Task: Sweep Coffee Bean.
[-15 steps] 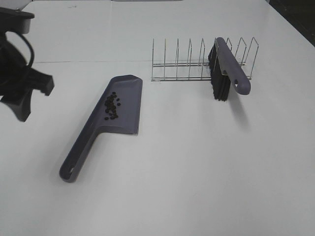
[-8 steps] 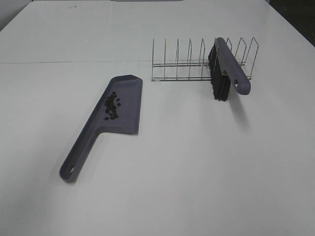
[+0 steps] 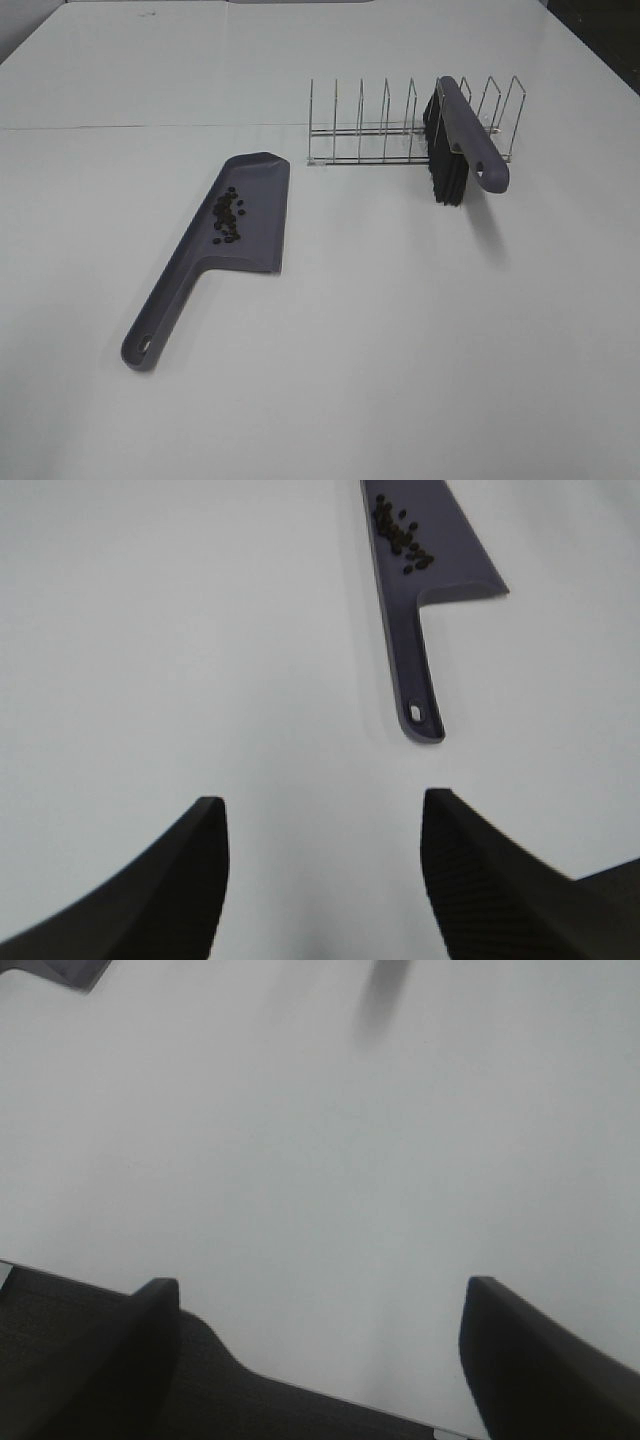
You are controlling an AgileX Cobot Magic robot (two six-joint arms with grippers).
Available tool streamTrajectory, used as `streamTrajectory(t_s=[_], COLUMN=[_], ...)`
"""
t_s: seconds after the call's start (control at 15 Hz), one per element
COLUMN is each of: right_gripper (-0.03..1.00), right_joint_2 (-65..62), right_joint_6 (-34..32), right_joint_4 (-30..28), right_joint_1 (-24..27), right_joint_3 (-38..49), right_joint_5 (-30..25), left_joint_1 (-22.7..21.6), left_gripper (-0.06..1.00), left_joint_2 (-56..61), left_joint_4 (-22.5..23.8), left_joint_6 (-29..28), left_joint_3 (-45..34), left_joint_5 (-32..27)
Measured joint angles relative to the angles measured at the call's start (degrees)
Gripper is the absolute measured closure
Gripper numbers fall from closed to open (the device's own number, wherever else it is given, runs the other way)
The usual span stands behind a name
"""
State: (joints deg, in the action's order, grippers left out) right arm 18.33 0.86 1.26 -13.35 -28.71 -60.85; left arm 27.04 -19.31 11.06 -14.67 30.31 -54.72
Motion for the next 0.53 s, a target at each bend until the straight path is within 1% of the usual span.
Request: streamTrajectory(t_s=[0.07, 0.27, 0.53], right_gripper=[0.29, 0.29, 0.29], right_joint_2=[0.0, 0.0, 0.0], right_joint_6=[0.0, 0.0, 0.0], right_joint_4=[0.0, 0.0, 0.0], right_joint_1=[0.0, 0.0, 0.0], right_joint_3=[0.0, 0.0, 0.0], right_joint_5=[0.0, 0.0, 0.0], left_joint_1=[0.0, 0.0, 0.0], left_gripper=[0.4, 0.4, 0.4], left_joint_2=[2.8, 3.8, 3.9], left_joint_4=[0.0, 0.0, 0.0], left_joint_6=[1.7, 1.9, 2.3], left_joint_3=[0.0, -1.1, -1.3], left_joint_5=[-1.4, -5.4, -5.4])
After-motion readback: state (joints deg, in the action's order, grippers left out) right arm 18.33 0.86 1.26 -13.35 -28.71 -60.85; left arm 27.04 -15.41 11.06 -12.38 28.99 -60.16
